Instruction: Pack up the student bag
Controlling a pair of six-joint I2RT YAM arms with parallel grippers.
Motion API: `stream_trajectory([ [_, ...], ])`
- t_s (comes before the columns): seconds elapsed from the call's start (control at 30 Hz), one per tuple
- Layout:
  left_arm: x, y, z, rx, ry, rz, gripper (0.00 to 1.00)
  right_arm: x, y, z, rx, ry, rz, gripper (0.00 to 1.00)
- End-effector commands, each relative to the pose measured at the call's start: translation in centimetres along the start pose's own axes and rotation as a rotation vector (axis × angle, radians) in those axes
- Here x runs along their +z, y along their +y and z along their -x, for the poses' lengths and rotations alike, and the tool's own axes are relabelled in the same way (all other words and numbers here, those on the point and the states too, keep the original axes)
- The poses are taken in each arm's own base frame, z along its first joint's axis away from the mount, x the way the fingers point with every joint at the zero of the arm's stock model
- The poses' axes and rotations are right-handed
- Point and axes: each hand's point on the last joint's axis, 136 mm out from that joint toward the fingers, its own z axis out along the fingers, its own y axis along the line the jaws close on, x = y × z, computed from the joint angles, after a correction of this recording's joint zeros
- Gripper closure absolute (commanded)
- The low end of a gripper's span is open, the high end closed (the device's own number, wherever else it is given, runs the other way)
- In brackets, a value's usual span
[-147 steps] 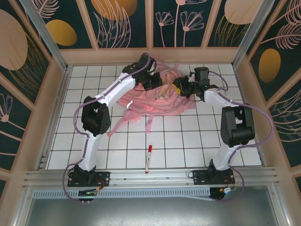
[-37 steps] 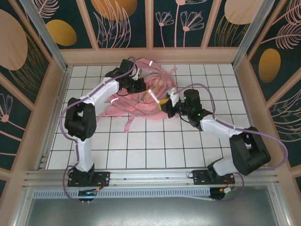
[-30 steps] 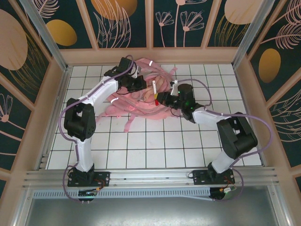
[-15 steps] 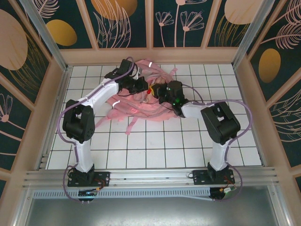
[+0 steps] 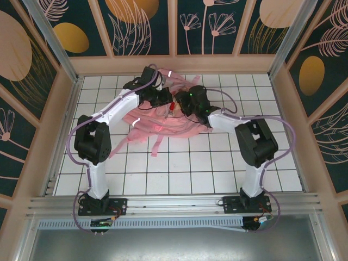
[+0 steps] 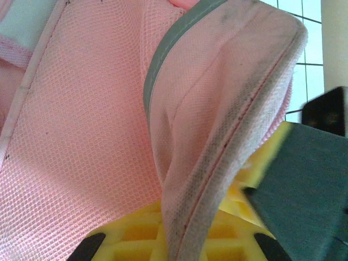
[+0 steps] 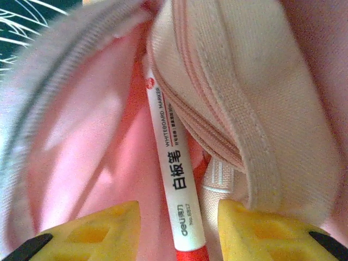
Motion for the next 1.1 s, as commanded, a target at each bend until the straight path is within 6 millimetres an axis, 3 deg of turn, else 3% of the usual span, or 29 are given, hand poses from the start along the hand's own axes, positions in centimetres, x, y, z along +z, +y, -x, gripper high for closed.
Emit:
stream_trajectory([
  [0.0, -1.0, -2.8, 0.8, 0.031, -0.002, -0.084, 1.0, -4.2, -0.4, 3.4, -0.147, -0.091, -0.065, 0.58],
  [0.13, -1.1, -3.3, 0.8, 0.057, 0.003, -0.106, 1.0, -7.7, 0.3, 3.3, -0.291, -0.023, -0.017, 0.56],
  [0.2, -1.1, -3.7, 0.6, 0.093, 0.006, -0.117, 0.97, -8.5, -0.8, 2.9, -0.364, 0.032, -0.05, 0.58],
  [0.3, -0.4, -6.1, -1.3, 0.226, 0.073, -0.178, 0.76, -9.4, -2.4, 3.5, -0.503, 0.036, -0.16, 0.58],
  [0.37, 1.0, -7.7, -3.8, 0.368, 0.149, -0.205, 0.64, -10.5, -2.8, 5.0, -0.64, -0.047, -0.272, 0.57],
  [0.43, 2.5, -8.0, -5.9, 0.429, 0.234, -0.238, 0.61, -12.1, -3.3, 7.2, -0.759, -0.176, -0.4, 0.52],
  [0.47, 2.8, -8.0, -6.3, 0.443, 0.261, -0.25, 0.61, -13.0, -3.5, 8.2, -0.77, -0.23, -0.439, 0.45],
  [0.5, 2.9, -8.0, -6.3, 0.456, 0.27, -0.247, 0.61, -14.1, -3.8, 9.4, -0.746, -0.288, -0.482, 0.3],
  [0.57, 1.8, -9.0, -5.7, 0.509, 0.234, -0.262, 0.61, -16.2, -4.7, 10.8, -0.633, -0.36, -0.52, 0.01],
  [0.6, 0.7, -9.8, -5.3, 0.556, 0.2, -0.28, 0.6, -16.5, -4.6, 10.5, -0.59, -0.33, -0.471, 0.01],
  [0.67, -1.5, -11.0, -4.0, 0.636, 0.106, -0.295, 0.6, -15.6, -3.3, 7.9, -0.625, -0.17, -0.254, 0.03],
  [0.7, -2.6, -11.1, -3.1, 0.667, 0.049, -0.284, 0.6, -15.1, -2.5, 6.3, -0.646, -0.093, -0.162, 0.1],
  [0.77, -4.1, -9.9, -1.3, 0.709, -0.048, -0.243, 0.63, -14.2, -1.7, 3.7, -0.64, 0.048, -0.071, 0.17],
  [0.83, -5.9, -7.4, 0.5, 0.729, -0.139, -0.196, 0.64, -13.3, -1.0, 1.3, -0.601, 0.188, -0.006, 0.23],
  [0.9, -7.9, -5.1, 1.6, 0.758, -0.228, -0.196, 0.63, -12.4, -0.4, 0.4, -0.549, 0.249, 0.004, 0.23],
  [0.97, -9.8, -3.4, 1.3, 0.893, -0.329, -0.175, 0.61, -11.3, 0.2, 0.1, -0.515, 0.271, -0.012, 0.22],
  [1.03, -10.0, -1.6, -0.7, 1.098, -0.381, -0.115, 0.45, -9.9, 0.2, 0.6, -0.499, 0.271, -0.064, 0.23],
  [1.07, -9.7, -0.7, -1.1, 1.153, -0.407, -0.079, 0.42, -9.1, 0.2, 0.8, -0.498, 0.271, -0.074, 0.24],
])
